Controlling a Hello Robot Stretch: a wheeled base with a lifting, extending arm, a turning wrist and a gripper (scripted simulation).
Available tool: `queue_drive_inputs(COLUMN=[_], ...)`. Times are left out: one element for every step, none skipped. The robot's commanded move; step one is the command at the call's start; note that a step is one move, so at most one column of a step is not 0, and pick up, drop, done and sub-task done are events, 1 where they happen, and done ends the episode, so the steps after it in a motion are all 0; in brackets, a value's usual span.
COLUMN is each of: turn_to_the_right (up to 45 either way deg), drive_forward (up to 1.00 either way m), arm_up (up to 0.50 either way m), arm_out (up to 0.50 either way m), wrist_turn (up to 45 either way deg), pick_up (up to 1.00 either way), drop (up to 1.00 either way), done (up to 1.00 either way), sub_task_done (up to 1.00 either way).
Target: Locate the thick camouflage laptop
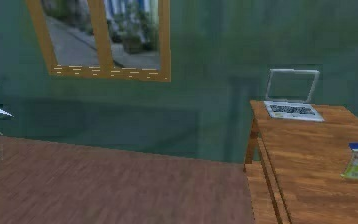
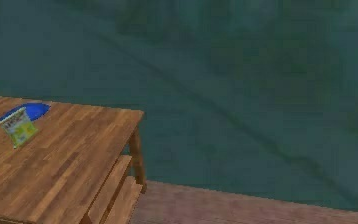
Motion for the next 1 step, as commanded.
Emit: queue_drive_inputs(turn_to_the_right=[-3.0], drive_forward=[0.0], arm_up=[0.0], arm_out=[0.0], wrist_turn=[0.0], pick_up=[0.0], drop=[0.0], done=[0.0], sub_task_done=[0.0])
